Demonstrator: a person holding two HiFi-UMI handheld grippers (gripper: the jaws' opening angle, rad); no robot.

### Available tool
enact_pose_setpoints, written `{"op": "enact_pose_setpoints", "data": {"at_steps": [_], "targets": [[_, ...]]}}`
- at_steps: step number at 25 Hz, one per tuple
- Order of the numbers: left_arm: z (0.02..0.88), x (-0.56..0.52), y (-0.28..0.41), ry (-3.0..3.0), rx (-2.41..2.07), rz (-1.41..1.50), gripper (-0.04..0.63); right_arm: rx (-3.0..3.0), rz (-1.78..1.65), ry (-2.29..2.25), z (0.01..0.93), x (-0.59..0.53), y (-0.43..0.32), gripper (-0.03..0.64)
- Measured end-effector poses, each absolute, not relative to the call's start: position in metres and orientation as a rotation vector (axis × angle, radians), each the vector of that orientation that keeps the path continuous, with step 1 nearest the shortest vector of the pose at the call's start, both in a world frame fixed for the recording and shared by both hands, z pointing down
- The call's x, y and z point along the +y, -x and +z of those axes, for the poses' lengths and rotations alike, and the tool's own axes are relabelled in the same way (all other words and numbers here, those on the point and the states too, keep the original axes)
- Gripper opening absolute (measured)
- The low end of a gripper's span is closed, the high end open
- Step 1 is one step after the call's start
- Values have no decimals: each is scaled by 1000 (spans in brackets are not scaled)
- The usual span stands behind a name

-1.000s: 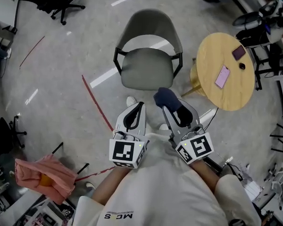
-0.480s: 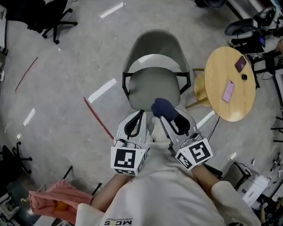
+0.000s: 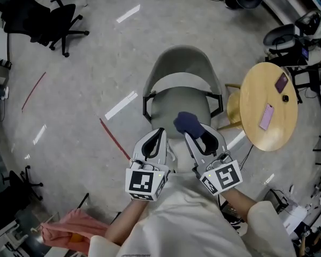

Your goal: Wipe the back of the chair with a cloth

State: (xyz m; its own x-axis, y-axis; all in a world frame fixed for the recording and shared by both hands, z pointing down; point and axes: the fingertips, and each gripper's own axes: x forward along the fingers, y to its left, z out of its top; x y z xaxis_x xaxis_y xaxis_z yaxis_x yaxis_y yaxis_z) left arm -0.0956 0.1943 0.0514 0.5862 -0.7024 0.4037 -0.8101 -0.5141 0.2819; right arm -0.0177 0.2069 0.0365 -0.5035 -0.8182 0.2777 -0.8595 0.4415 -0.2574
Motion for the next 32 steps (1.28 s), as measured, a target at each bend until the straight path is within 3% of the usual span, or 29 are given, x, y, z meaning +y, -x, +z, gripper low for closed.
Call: {"op": "enact_pose_setpoints", "data": {"at_steps": [12, 32], "targets": [[107, 138, 68, -2329, -1270, 407, 0, -2592, 553, -1407, 90, 137, -15, 153], [198, 49, 67, -2275, -1366, 379, 0, -2604, 597, -1303, 199, 23, -1, 152]]}}
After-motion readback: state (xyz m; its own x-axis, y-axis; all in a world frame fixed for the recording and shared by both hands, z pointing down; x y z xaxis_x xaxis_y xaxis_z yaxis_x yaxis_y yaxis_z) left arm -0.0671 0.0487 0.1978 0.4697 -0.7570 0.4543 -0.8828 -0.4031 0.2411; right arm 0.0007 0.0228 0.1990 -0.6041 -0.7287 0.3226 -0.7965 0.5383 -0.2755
